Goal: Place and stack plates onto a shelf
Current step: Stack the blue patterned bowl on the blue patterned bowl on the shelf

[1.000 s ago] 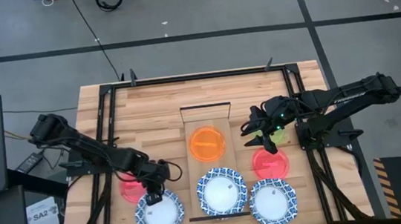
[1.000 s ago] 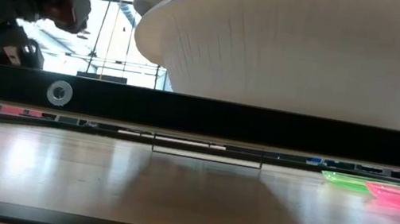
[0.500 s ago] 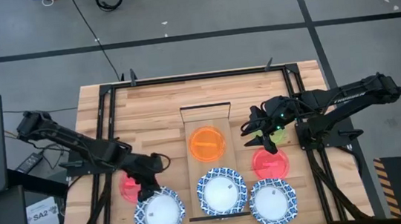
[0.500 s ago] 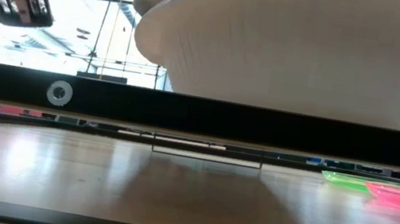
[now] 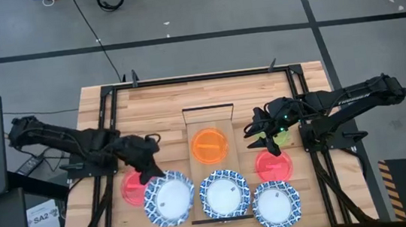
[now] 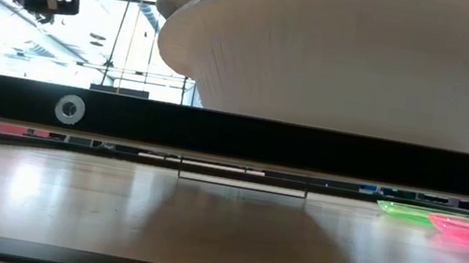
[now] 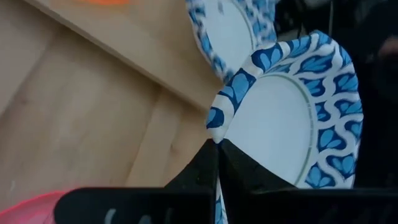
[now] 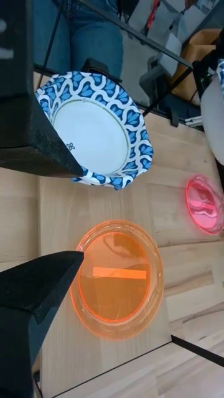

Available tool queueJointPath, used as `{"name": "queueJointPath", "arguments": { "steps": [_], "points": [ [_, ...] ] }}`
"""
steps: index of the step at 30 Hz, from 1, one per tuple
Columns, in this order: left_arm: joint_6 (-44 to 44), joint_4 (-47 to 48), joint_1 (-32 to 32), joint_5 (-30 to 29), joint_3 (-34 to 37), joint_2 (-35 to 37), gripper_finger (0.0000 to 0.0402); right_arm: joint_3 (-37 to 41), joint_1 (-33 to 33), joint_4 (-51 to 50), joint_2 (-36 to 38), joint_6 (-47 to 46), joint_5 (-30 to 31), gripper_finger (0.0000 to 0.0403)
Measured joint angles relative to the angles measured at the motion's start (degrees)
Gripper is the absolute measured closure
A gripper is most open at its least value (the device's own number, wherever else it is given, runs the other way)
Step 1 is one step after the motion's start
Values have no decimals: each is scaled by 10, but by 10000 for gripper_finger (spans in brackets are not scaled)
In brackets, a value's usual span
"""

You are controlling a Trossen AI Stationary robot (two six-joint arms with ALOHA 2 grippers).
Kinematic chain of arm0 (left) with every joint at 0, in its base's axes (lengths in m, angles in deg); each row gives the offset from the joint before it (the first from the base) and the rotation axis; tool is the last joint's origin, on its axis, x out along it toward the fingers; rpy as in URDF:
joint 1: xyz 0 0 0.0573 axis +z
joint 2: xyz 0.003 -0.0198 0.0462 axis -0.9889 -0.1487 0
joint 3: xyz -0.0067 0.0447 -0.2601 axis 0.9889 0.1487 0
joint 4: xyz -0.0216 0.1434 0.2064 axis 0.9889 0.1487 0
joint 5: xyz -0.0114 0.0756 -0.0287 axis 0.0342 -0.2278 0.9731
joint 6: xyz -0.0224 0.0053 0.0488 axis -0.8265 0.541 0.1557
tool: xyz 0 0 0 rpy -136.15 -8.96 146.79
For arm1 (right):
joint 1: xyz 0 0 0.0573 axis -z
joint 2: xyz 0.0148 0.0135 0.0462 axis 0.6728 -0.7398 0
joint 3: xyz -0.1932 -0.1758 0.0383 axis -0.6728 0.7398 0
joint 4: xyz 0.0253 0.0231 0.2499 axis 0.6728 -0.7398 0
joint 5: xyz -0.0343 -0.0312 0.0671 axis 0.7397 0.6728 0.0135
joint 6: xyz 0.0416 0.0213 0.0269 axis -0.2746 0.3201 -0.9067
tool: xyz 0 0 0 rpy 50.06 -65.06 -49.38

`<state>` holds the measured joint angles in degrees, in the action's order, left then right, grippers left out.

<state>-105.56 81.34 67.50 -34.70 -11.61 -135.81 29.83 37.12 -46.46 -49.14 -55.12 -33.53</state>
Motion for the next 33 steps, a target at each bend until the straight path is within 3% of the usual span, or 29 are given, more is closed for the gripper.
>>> {"name": "queueJointPath", "arguments": {
  "steps": [10,17,33],
  "points": [
    [-77,-109,90,-5,0,-6,390,0,0,0,0,0,0,192],
    [-124,-170,112,-34,0,-7,390,0,0,0,0,0,0,192],
    [-241,-324,76,-20,0,-183,390,0,0,0,0,0,0,192]
  ]
}}
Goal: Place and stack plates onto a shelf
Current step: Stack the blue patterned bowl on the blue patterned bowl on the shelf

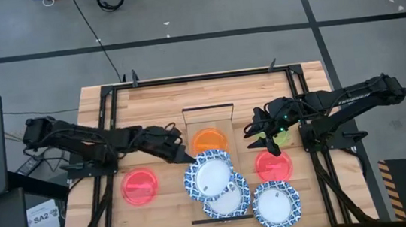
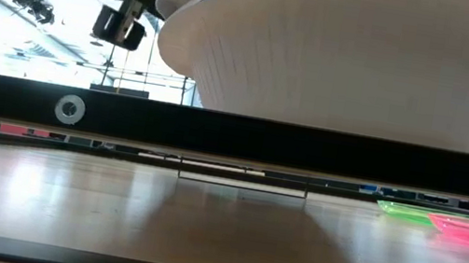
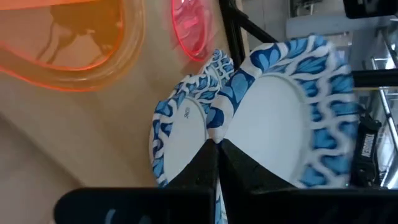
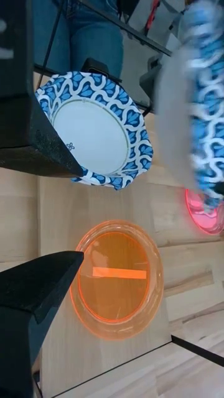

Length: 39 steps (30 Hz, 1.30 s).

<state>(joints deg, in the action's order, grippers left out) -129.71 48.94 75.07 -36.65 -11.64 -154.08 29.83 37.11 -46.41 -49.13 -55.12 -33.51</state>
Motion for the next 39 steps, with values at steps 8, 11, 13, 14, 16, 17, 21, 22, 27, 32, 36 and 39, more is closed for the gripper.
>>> {"name": "queueJointPath", "arguments": {
  "steps": [8,11,13,14,16,17,21,22,27,32,36,39],
  "points": [
    [-19,-40,-4,8,0,-48,391,0,0,0,0,0,0,192],
    [-29,-38,-4,9,0,-61,391,0,0,0,0,0,0,192],
    [-30,-40,-7,9,0,-63,390,0,0,0,0,0,0,192],
    [-30,-45,-7,9,0,-66,391,0,0,0,0,0,0,192],
    [-30,-37,-12,8,0,-68,391,0,0,0,0,0,0,192],
    [-30,-39,-16,5,0,-69,391,0,0,0,0,0,0,192],
    [-40,-40,-32,-5,0,-77,391,0,0,0,0,0,0,192],
    [-44,-49,-35,-8,0,-82,391,0,0,0,0,0,0,192],
    [-49,-57,-46,-24,0,-90,391,0,0,0,0,0,0,192],
    [-59,-70,-46,-28,0,-97,391,0,0,0,0,0,0,192],
    [-60,-74,-46,-28,0,-104,391,0,0,0,0,0,0,192],
    [-60,-74,-48,-29,0,-105,391,0,0,0,0,0,0,192]
  ]
}}
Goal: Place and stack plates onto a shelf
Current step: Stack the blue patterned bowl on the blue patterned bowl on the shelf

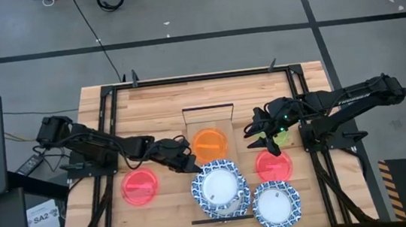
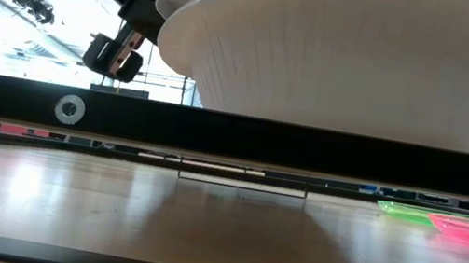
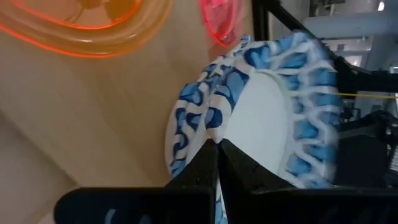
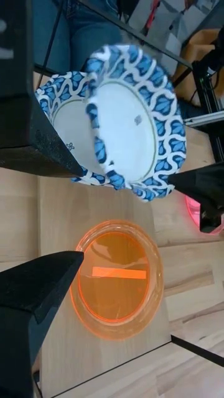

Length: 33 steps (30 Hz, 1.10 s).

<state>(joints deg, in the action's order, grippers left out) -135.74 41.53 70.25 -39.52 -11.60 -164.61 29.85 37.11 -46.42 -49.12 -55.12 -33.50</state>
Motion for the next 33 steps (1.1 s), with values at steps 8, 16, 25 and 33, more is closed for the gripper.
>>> {"name": "queueJointPath", "arguments": {
  "steps": [8,16,25,33],
  "points": [
    [20,-2,0,0,0,-3,390,0,0,0,0,0,0,192],
    [32,-2,-4,-4,0,-3,378,0,0,0,0,0,0,192],
    [34,-2,-7,-8,0,-3,375,0,0,0,0,0,0,192],
    [90,-24,-7,-15,0,-3,374,0,0,0,0,0,0,192]
  ]
}}
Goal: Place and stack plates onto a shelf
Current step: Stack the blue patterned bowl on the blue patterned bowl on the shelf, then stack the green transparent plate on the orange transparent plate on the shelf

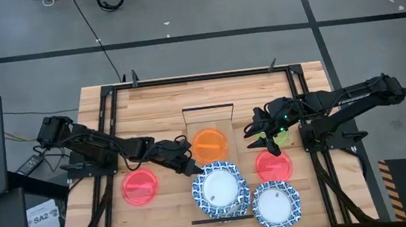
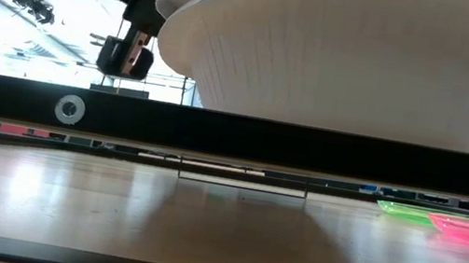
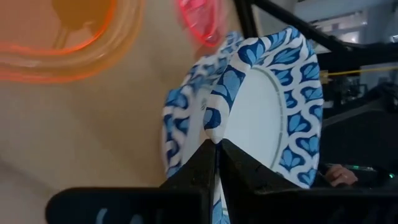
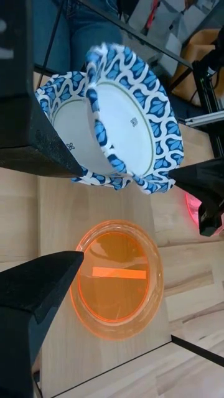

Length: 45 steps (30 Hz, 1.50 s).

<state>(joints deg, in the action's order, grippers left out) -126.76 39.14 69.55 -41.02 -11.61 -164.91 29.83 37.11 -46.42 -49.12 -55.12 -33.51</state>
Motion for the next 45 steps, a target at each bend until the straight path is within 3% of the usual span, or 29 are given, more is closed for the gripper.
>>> {"name": "queueJointPath", "arguments": {
  "steps": [8,21,27,45],
  "points": [
    [22,-19,-2,-2,0,0,365,0,0,0,0,0,0,192],
    [18,-26,-25,6,0,-34,269,0,0,0,0,0,0,192],
    [58,-25,-21,34,0,-34,267,0,0,0,0,0,0,192],
    [67,-23,37,135,0,-34,267,0,0,0,0,0,0,192]
  ]
}}
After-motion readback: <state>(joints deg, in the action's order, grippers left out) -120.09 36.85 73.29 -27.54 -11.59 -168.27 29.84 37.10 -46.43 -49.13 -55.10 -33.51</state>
